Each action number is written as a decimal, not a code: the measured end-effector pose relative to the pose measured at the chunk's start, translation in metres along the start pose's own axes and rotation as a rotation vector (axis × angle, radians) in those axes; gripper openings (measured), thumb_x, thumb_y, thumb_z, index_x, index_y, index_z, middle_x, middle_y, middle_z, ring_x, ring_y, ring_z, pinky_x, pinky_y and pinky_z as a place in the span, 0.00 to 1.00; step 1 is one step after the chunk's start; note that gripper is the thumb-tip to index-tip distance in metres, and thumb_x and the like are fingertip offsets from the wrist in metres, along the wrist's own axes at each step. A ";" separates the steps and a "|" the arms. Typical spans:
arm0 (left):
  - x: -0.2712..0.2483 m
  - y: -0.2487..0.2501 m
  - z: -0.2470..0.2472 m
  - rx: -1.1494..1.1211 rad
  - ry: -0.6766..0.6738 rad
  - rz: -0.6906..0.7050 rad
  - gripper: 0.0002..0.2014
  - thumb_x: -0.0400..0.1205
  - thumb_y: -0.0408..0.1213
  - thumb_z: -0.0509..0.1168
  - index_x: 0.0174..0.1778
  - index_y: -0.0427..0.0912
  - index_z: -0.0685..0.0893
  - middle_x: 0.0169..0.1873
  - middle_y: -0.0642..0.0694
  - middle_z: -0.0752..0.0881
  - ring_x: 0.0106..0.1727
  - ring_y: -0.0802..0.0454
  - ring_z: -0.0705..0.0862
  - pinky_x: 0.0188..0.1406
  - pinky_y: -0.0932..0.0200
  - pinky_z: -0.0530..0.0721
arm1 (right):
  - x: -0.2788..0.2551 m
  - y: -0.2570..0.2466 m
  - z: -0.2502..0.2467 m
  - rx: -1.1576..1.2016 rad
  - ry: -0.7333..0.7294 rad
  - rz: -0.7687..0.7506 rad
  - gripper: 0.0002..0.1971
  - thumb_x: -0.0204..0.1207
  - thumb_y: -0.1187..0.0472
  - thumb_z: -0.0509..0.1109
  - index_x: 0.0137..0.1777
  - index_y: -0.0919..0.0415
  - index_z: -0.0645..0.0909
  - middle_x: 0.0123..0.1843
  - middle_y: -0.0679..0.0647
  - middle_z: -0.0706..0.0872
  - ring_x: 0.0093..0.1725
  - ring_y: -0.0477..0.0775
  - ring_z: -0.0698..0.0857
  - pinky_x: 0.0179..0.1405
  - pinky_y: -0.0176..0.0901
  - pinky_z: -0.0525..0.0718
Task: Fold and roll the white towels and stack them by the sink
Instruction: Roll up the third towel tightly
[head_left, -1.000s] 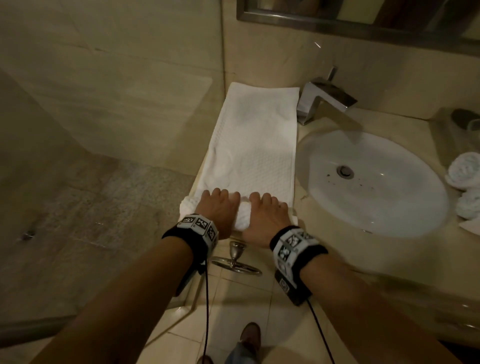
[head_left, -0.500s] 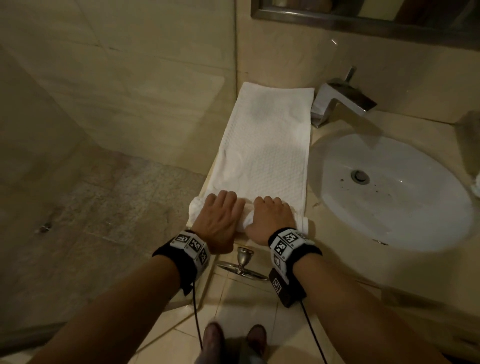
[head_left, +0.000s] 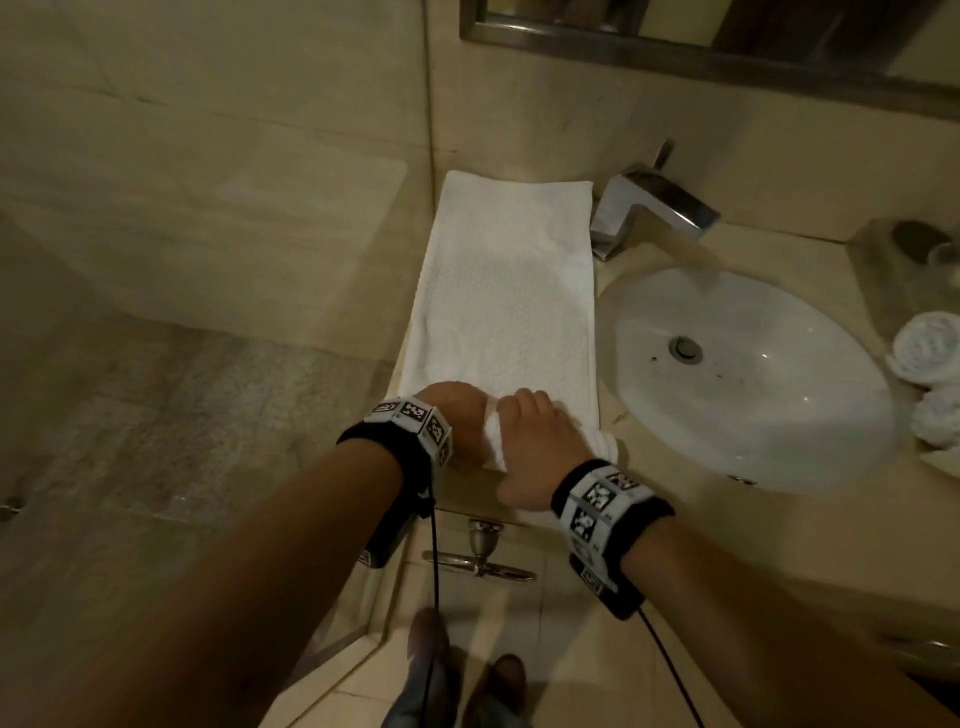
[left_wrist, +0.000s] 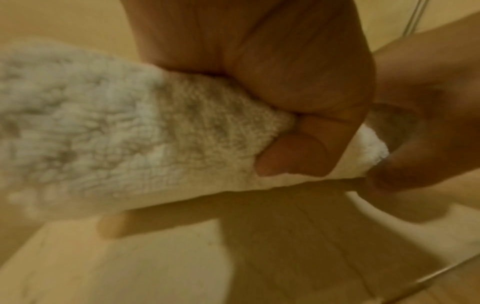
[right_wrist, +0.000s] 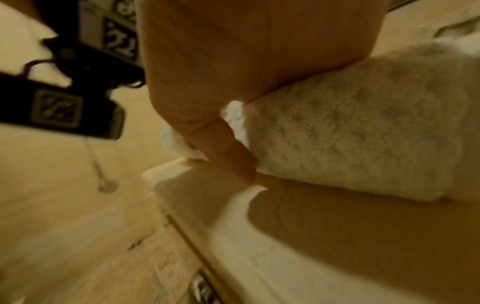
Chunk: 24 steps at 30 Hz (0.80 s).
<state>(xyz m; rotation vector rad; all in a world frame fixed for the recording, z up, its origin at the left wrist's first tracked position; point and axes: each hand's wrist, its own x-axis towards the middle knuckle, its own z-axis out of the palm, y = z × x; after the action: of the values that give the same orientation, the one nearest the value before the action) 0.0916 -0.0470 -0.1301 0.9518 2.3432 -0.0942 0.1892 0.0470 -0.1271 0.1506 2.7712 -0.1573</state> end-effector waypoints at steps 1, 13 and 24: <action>0.000 -0.003 0.001 -0.053 0.005 0.008 0.26 0.69 0.46 0.73 0.62 0.42 0.76 0.57 0.44 0.82 0.57 0.45 0.82 0.53 0.56 0.82 | 0.005 0.002 -0.001 0.017 -0.017 0.008 0.35 0.61 0.54 0.74 0.68 0.60 0.66 0.63 0.56 0.71 0.64 0.58 0.71 0.64 0.49 0.72; -0.009 0.005 0.011 0.303 0.327 0.144 0.35 0.69 0.57 0.69 0.67 0.41 0.67 0.60 0.42 0.73 0.60 0.44 0.71 0.61 0.50 0.71 | 0.033 0.008 -0.021 0.290 -0.135 0.191 0.20 0.65 0.51 0.67 0.57 0.54 0.77 0.51 0.52 0.85 0.47 0.54 0.83 0.49 0.46 0.82; 0.024 -0.001 -0.014 0.191 0.211 0.194 0.28 0.65 0.58 0.67 0.56 0.45 0.73 0.52 0.46 0.76 0.52 0.47 0.73 0.55 0.53 0.76 | 0.033 0.009 -0.004 -0.083 0.148 0.107 0.33 0.67 0.54 0.72 0.72 0.58 0.65 0.66 0.57 0.73 0.65 0.59 0.71 0.71 0.58 0.66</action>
<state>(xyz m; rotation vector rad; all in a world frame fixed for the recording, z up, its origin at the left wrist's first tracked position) 0.0709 -0.0290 -0.1320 1.3364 2.4499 -0.1478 0.1581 0.0589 -0.1361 0.2994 2.9018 -0.0040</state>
